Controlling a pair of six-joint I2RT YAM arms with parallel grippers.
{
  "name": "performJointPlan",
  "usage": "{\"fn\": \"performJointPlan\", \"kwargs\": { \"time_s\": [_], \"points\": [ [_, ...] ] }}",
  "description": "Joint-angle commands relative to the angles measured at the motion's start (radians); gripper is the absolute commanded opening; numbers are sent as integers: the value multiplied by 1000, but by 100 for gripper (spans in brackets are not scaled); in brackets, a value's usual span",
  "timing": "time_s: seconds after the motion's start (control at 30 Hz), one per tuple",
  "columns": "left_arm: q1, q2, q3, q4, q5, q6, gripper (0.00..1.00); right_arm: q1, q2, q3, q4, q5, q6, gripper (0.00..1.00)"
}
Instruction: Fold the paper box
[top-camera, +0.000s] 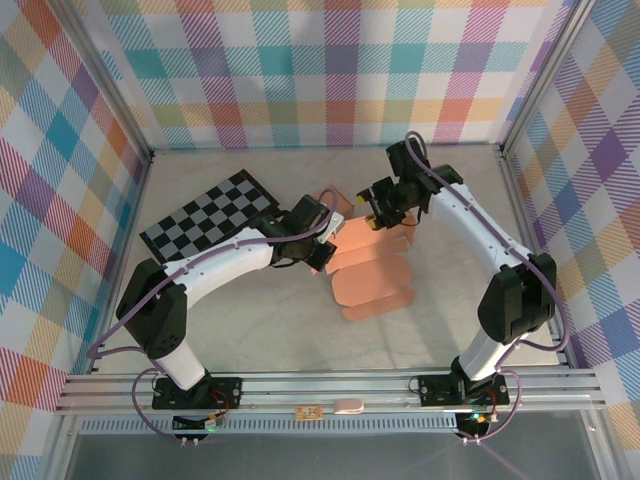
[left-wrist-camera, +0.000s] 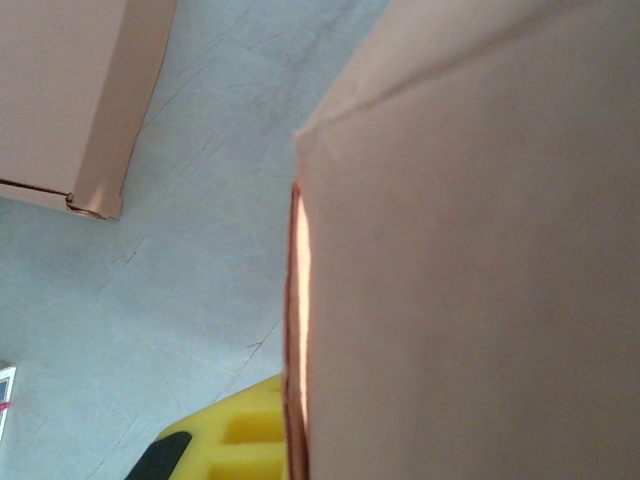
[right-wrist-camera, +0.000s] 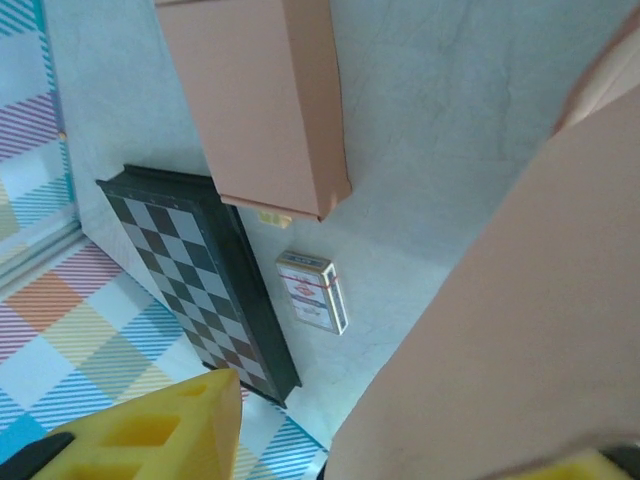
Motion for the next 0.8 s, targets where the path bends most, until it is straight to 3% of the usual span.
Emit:
{"fn": "performJointPlan", "kwargs": {
  "time_s": [0.0,0.47,0.77],
  "points": [
    [6,2,50,-32,18,6,0,30,-46,-16,15,74,23,47],
    [6,11,71,-49,22,-29,0,62,-130,-189,201,180,90,30],
    [7,32,84,-66,33,-59,0,74,-153,-177,223,214,101,39]
  ]
}}
